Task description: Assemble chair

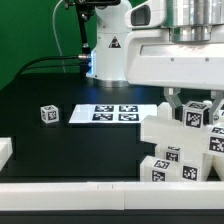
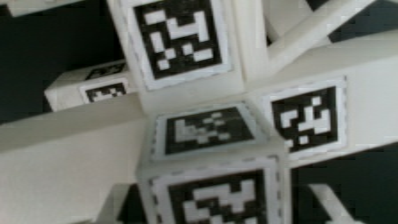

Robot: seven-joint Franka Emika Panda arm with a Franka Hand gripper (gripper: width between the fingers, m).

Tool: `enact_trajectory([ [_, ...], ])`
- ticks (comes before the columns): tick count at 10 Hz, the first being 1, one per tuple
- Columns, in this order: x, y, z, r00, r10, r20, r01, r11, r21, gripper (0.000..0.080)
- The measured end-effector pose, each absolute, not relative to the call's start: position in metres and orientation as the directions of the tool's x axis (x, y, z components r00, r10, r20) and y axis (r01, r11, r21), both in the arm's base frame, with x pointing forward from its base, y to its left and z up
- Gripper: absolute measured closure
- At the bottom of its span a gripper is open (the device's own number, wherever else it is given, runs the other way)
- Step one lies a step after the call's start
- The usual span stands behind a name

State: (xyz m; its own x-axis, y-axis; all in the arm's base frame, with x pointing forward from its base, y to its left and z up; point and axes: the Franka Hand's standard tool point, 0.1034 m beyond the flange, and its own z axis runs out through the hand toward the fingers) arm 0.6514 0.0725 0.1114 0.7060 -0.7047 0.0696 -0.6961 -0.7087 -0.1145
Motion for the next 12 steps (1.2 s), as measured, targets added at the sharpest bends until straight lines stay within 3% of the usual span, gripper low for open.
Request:
enact_trajectory([
  [6,0.651,0.046,0.111,0.348,-0.936,0.044,-0.928,-0.351,-0.122,0.0512],
  [8,0.651,0.047,0.111,0.358,-0.933,0.045,-0.925,-0.361,-0.122,0.0512],
  [9,0.651,0.047,0.111,0.358,-0.933,0.044,-0.925,-0.361,-0.122,0.0415],
  [10,0.651,0.047,0.111,0.358,-0.933,0.044,-0.925,-0.361,-0.122,0.0415],
  [11,0.651,0.047,0.111,0.358,-0.933,0.044,-0.925,-0.361,-0.122,0.0222],
  [12,0.651,0.048,0.112,0.358,-0.933,0.044,-0.924,-0.361,-0.124,0.0222],
])
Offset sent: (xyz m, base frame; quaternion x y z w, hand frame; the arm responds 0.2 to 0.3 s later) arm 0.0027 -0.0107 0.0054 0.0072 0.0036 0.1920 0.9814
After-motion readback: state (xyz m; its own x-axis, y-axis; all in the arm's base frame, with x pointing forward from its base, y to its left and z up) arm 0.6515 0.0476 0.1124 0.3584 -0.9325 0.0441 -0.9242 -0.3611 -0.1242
